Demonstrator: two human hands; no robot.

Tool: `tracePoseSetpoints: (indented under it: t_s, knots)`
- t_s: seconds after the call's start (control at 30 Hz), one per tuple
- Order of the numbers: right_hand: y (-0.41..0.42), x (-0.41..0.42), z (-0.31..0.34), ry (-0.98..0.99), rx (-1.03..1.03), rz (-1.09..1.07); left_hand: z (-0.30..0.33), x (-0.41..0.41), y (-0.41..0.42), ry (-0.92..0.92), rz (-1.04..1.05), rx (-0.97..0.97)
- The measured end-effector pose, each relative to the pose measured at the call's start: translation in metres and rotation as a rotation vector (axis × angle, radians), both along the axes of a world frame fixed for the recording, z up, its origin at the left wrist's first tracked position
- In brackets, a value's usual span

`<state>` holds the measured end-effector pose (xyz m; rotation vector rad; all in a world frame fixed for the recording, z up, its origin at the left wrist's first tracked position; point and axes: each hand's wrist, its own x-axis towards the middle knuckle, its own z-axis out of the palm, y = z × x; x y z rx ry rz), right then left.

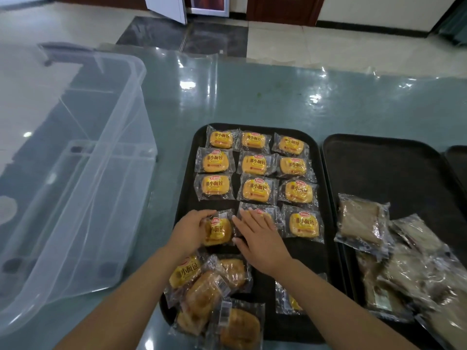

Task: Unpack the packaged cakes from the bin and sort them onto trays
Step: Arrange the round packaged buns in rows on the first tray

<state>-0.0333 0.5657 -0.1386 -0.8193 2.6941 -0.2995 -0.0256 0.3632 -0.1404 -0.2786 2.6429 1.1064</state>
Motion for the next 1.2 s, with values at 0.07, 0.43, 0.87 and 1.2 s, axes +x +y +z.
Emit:
tracePoseSetpoints:
  t_s: [0.07, 0.43, 0.87, 1.2]
  knots:
    - [-0.003, -0.002, -0.002, -0.011, 0.023, 0.042, -0.004, -0.006, -0.003, 0.008, 0.019, -0.041]
    - [-0.026, -0.002, -0.013, 0.016, 0.135, 0.206, -0.022, 0.018, -0.013, 0.285, -0.206, -0.348]
    - [-0.028, -0.005, -0.019, 0.09, 0.232, 0.216, -0.027, 0.024, -0.032, 0.009, -0.329, -0.864]
    - [-0.019, -0.004, -0.021, 0.16, 0.148, 0.145, -0.024, 0.027, -0.029, 0.119, -0.282, -0.716]
